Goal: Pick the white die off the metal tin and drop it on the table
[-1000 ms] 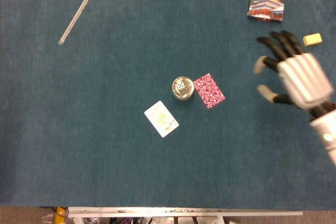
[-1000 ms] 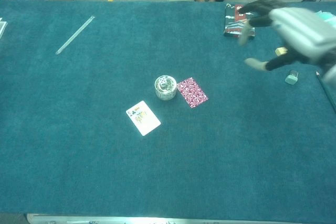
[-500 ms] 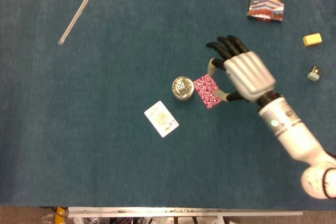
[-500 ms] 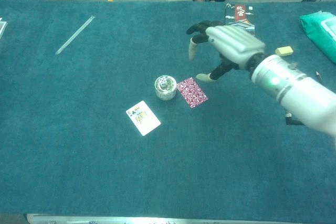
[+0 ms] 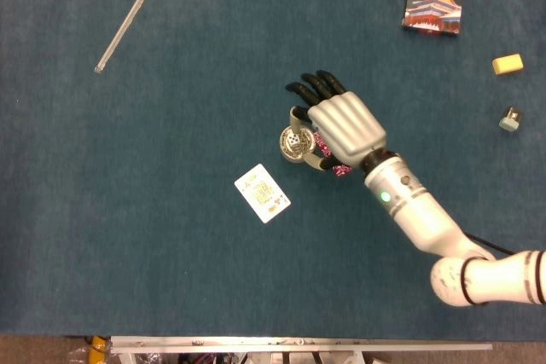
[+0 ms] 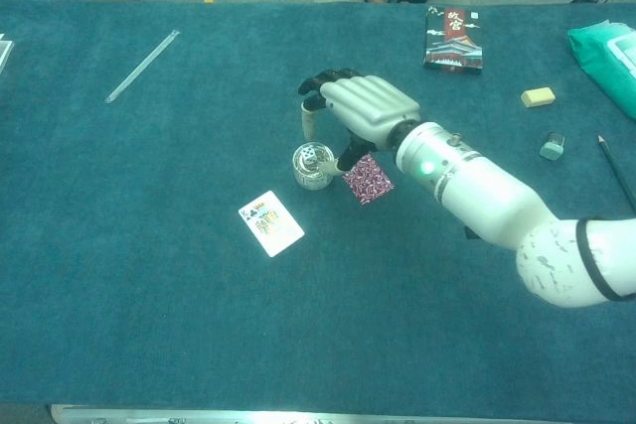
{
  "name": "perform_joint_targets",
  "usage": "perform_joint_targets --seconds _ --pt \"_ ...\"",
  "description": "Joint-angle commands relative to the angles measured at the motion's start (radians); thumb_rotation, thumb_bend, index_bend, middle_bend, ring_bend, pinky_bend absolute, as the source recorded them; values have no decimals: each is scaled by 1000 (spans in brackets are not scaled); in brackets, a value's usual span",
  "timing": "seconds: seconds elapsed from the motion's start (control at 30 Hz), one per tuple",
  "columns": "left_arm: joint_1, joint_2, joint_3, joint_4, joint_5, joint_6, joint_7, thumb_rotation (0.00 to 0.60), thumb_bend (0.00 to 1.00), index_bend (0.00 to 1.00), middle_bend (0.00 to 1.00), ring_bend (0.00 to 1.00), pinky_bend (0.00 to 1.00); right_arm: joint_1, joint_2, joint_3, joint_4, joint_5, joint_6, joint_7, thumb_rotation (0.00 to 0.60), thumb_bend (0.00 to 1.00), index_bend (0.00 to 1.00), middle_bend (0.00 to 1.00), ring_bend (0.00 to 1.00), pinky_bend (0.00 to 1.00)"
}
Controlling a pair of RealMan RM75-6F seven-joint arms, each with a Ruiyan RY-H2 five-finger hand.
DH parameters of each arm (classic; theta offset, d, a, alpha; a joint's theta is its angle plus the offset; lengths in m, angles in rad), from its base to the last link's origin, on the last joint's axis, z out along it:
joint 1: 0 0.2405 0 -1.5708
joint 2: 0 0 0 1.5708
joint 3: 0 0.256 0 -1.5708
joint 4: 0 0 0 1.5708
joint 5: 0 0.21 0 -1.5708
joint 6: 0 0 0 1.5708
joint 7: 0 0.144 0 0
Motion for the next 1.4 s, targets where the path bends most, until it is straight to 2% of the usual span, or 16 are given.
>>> perform_joint_targets --seconds 0.03,0.57,0.83,1.4 --pt "2 -2 -1 5 -1 1 -6 600 267 275 211 133 128 17 -16 6 15 24 3 -18 600 174 467 157 0 0" --pt "7 -7 -5 36 -12 0 -33 600 267 275 210 133 128 77 -58 5 78 129 6 -49 600 212 467 160 0 0" --pt "7 -11 -8 47 -16 -3 -40 600 267 275 210 133 128 93 -63 -4 86 151 6 -51 600 248 481 173 0 0" --pt "10 -19 -12 61 -28 -7 -53 600 267 275 209 133 128 115 -68 -20 103 179 11 -46 600 252 526 197 0 0"
